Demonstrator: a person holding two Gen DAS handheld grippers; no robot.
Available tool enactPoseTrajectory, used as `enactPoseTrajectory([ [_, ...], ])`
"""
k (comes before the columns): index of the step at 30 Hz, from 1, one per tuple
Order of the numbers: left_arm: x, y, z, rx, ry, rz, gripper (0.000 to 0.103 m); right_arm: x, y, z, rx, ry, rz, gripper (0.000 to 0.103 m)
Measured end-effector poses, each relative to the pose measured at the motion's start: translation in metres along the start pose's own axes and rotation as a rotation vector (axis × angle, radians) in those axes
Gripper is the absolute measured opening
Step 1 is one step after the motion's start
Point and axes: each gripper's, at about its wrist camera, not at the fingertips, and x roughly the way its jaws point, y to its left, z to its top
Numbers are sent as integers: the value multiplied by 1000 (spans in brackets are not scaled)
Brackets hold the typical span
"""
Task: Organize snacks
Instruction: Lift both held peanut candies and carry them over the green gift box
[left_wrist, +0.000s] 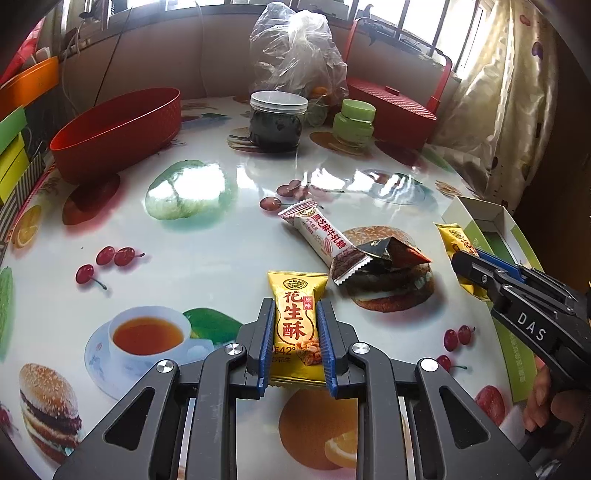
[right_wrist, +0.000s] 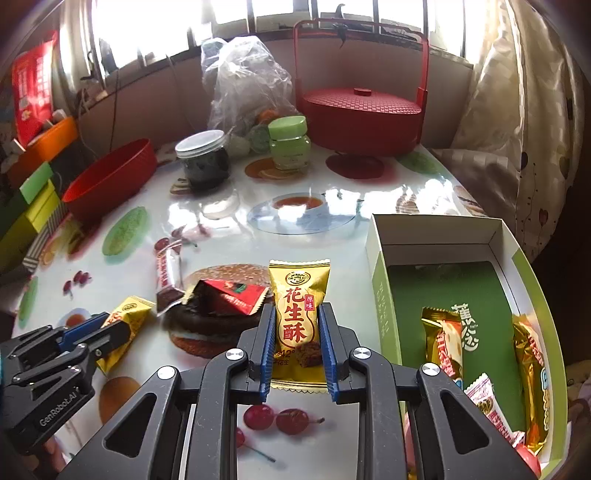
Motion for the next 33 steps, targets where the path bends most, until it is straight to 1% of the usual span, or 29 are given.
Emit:
enactPoseTrajectory([
  [5, 1, 1, -6, 9, 17, -7, 24, -8, 4, -5, -2, -8, 19, 22],
  [8, 2, 2, -7, -8, 23, -15, 24, -11, 7, -7, -3, -13, 27, 22],
  [10, 2, 0, -7, 8, 26, -7, 24, -13, 7, -7, -5, -14, 29, 22],
  [11, 3, -1, -8, 13, 33, 2, 26, -13, 8, -7, -6, -15, 30, 22],
  [14, 6, -4, -8, 29, 43, 17, 28, -15, 8, -7, -7, -18, 33, 22],
  [18, 7, -6, -7, 38, 45, 34, 28, -16, 9, -8, -6, -17, 38, 22],
  [20, 6, -5, -7, 41, 40, 33, 28, -17, 9, -9, -4, -17, 39, 22],
  [22, 5, -5, -8, 45, 35, 39, 24, -17, 9, -9, -5, -17, 40, 22],
  [23, 5, -5, -9, 45, 33, 39, 24, -18, 9, -9, -5, -19, 40, 22],
  [33, -9, -7, -7, 49, -12, 27, 23, -28, 10, -13, 1, -33, 46, 22],
])
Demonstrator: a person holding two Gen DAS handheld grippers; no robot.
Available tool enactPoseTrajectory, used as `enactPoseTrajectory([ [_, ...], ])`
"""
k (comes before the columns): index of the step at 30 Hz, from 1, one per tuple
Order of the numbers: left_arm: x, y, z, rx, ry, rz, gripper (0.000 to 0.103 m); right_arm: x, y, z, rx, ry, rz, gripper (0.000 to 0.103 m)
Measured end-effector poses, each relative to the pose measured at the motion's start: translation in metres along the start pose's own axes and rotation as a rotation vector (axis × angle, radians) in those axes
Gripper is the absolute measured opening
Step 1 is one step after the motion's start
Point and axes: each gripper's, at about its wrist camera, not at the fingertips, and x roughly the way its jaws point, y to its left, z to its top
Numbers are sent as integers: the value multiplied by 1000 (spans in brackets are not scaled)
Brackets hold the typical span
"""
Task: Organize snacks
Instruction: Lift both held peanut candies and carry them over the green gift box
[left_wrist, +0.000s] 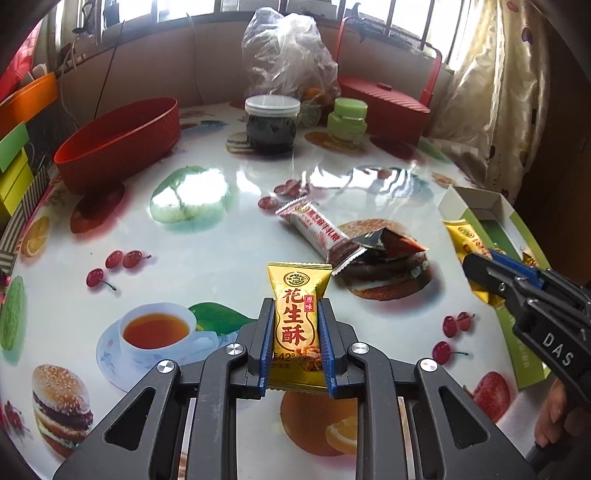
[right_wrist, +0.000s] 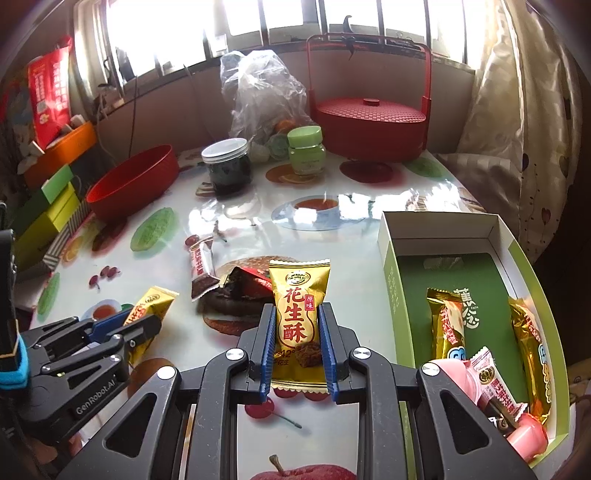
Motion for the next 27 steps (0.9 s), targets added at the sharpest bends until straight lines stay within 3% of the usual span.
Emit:
enactPoseTrajectory([
  [14, -26, -15, 4, 29, -65, -43, 23, -29, -3, -7, 16, -47, 6, 22],
  [27, -43, -51, 5, 94, -93, -103, 23, -58, -30, -14, 65, -89, -36, 22],
])
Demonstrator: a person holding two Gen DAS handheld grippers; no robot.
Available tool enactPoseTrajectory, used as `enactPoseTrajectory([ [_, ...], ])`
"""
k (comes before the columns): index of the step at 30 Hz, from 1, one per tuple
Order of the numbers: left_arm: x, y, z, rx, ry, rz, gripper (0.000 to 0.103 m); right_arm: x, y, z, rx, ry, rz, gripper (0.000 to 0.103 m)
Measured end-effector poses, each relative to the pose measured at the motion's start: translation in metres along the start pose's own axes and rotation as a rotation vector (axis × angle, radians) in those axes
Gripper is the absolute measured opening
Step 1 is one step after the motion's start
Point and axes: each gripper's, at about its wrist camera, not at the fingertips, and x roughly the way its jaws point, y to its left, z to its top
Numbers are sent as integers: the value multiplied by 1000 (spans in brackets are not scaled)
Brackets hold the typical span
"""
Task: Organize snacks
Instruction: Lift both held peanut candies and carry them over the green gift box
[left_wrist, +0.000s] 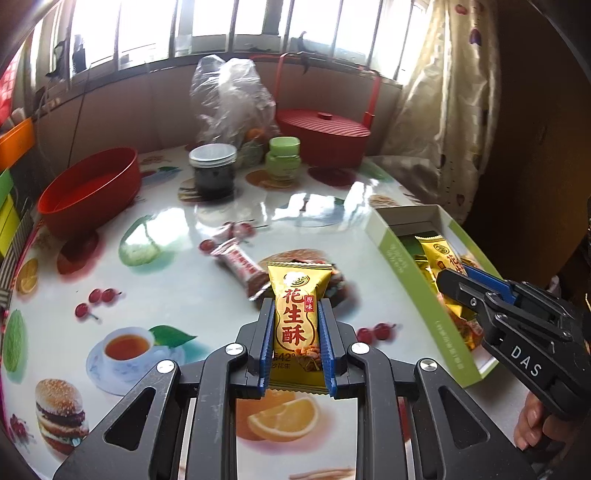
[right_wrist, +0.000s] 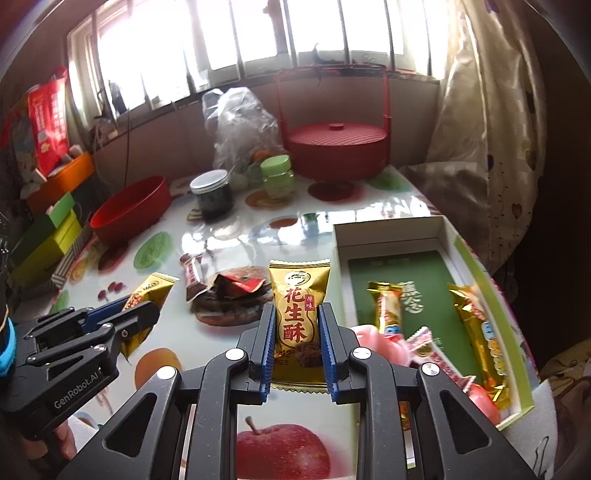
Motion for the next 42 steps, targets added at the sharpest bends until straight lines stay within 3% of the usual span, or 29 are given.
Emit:
enactPoseTrajectory([
  [19, 12, -53, 14, 73, 11, -119, 23, -31, -60, -9, 98, -42, -105, 22],
  [42, 45, -105, 19, 139, 67, -203, 23, -31, -106, -28, 147, 7, -188, 22],
])
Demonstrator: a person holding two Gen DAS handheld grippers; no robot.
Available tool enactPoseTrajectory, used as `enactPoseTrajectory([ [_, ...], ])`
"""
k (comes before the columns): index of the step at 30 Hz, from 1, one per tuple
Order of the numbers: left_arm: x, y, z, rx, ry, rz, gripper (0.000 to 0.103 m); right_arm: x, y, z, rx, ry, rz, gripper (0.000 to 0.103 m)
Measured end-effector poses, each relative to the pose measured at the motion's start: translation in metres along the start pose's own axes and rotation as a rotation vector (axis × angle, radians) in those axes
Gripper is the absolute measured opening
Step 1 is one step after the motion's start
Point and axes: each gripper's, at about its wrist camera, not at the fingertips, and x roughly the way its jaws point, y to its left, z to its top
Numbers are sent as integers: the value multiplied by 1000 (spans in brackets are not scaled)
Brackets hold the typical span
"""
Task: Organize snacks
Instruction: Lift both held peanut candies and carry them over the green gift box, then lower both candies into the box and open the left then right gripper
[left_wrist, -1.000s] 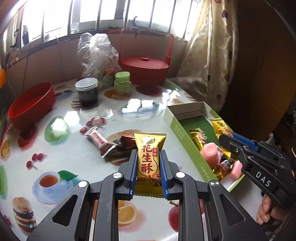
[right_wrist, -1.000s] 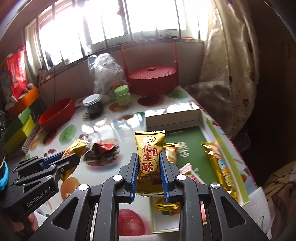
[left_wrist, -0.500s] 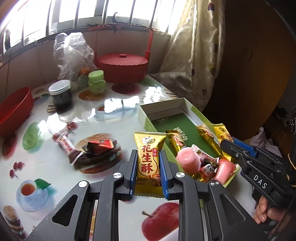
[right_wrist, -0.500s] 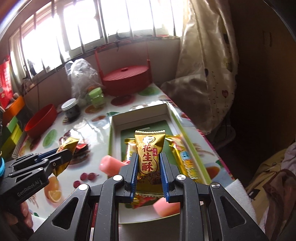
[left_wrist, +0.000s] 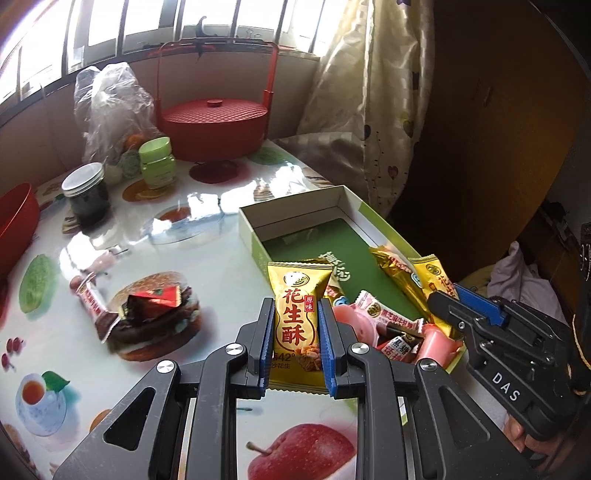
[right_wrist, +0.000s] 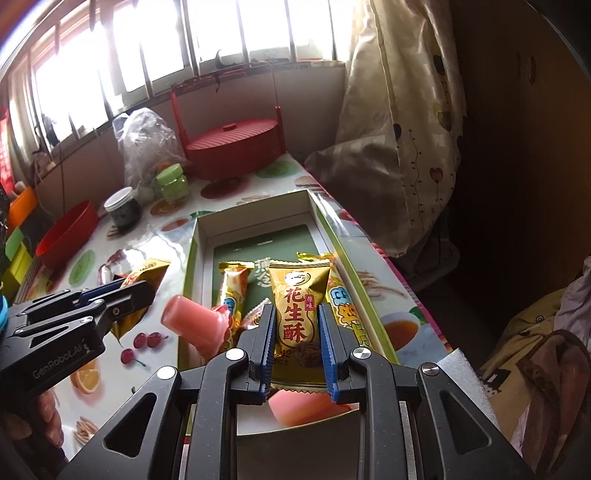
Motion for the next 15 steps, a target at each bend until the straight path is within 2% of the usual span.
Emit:
enactPoseTrajectory([
  [15, 15, -11, 3, 13, -3, -5, 23, 9, 1, -2, -44, 3, -40, 22],
])
